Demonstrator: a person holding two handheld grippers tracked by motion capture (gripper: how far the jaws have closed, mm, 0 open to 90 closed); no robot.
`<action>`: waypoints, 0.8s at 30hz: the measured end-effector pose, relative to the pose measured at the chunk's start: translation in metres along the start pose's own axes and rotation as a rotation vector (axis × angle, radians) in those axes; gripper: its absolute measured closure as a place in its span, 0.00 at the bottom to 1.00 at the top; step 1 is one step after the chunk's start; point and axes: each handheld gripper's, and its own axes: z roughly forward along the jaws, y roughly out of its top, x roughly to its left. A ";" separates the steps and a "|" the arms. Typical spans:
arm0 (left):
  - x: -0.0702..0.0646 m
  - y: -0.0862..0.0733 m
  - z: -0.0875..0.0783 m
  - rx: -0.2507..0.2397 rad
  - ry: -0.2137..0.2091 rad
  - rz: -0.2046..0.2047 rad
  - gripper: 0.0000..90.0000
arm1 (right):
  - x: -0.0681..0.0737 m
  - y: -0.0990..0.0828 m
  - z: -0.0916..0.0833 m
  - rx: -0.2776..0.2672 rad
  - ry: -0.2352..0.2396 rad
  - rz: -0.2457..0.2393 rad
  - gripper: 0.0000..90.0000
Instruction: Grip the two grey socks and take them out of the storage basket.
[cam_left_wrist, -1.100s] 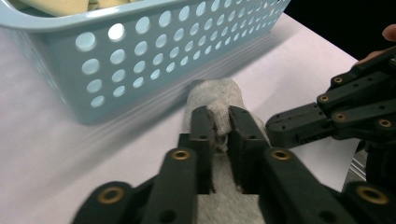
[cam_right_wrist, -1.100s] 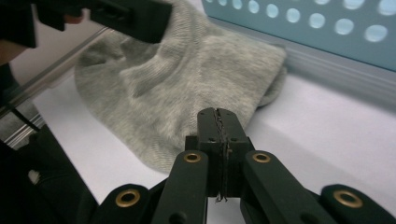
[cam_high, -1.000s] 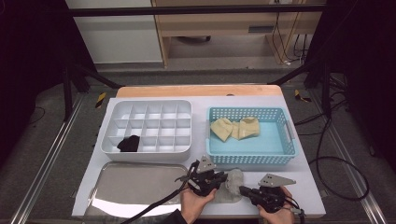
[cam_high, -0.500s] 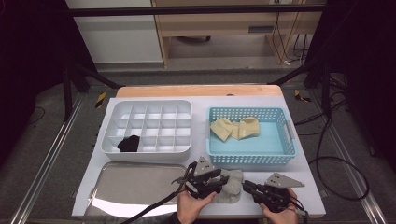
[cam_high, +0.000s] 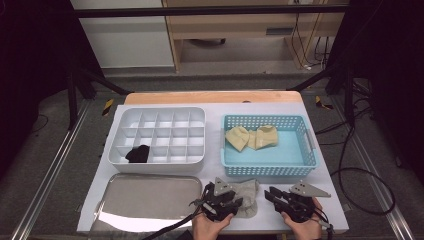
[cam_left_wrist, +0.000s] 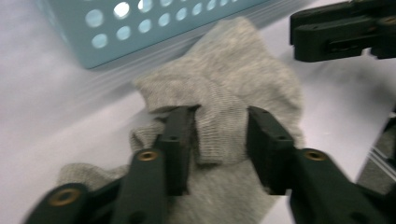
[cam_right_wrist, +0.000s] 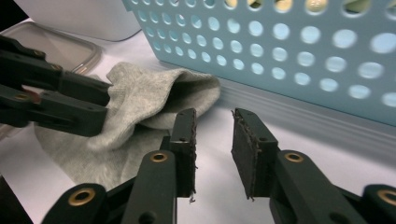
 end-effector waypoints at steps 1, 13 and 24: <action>0.000 -0.001 0.001 0.005 0.002 0.002 0.79 | 0.001 0.001 0.002 -0.001 0.003 0.000 0.77; 0.005 -0.002 -0.009 -0.021 -0.026 0.032 0.99 | 0.005 0.008 0.027 0.034 0.047 0.048 0.74; 0.009 0.011 -0.039 -0.079 -0.103 0.081 0.99 | 0.002 0.010 0.024 0.057 0.057 0.037 1.00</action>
